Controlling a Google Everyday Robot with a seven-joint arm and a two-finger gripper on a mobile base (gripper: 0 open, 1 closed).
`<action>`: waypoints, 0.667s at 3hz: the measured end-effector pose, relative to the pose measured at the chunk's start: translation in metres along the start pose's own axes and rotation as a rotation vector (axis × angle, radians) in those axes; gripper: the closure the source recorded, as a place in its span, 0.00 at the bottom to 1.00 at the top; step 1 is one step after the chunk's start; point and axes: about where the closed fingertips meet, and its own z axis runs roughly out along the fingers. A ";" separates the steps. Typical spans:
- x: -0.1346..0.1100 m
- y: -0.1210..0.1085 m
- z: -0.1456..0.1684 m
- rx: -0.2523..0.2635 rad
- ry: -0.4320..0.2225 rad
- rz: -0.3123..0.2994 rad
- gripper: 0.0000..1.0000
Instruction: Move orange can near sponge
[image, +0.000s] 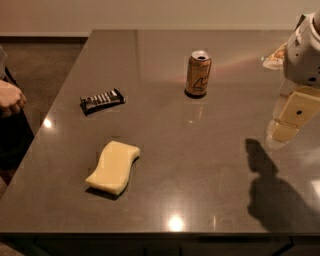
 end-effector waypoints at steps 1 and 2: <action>0.000 0.000 0.000 0.000 0.000 0.000 0.00; -0.028 -0.008 0.009 -0.021 -0.029 -0.062 0.00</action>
Offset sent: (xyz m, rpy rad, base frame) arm 0.0388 0.0630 -0.0058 0.0346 0.0328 0.1814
